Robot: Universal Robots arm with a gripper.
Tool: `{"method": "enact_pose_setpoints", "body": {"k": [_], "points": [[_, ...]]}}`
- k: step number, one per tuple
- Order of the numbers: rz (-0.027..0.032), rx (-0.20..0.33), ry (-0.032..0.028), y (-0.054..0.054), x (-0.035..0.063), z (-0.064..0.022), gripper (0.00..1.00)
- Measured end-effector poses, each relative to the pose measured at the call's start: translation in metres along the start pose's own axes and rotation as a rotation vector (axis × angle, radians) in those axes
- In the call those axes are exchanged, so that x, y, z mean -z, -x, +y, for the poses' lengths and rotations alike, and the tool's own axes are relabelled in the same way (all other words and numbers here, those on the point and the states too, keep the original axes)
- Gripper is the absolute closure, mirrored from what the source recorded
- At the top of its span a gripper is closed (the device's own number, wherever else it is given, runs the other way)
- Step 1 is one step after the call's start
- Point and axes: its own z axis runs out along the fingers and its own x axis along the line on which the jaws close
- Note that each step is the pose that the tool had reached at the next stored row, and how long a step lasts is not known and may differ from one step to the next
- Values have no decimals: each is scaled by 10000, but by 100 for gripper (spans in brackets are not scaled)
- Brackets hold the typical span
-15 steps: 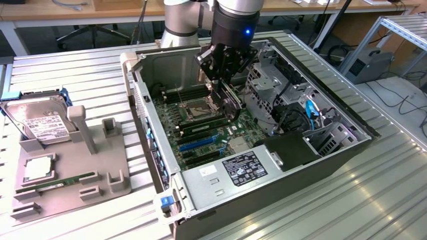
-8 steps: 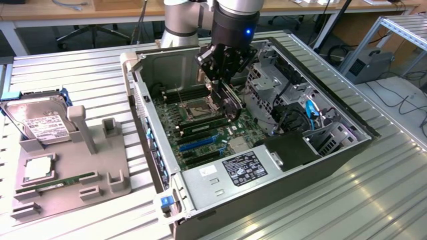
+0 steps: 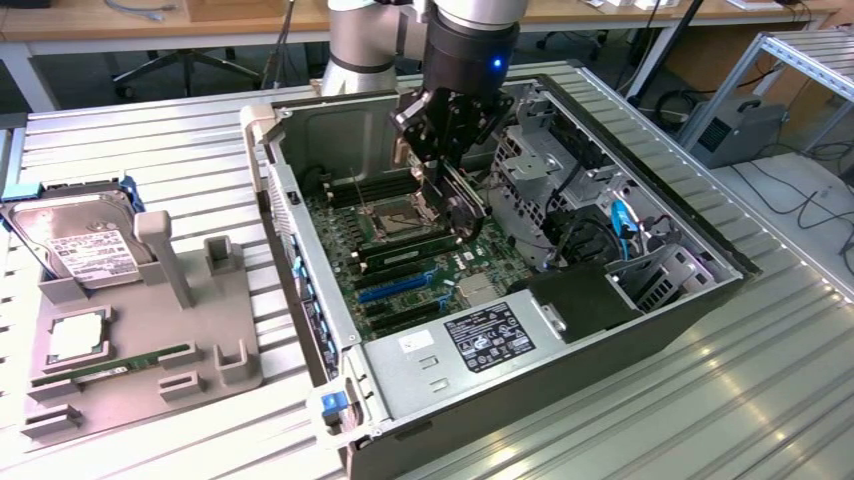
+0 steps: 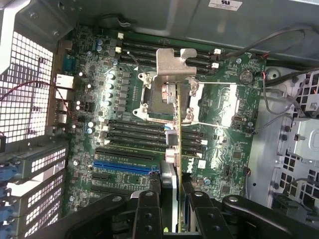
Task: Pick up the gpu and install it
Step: 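Insert the gpu into the slot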
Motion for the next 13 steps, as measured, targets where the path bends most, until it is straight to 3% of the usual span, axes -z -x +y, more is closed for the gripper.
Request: {"method": "enact_pose_setpoints", "body": {"k": [13], "points": [[4, 518, 14, 0, 0, 0, 73]]}}
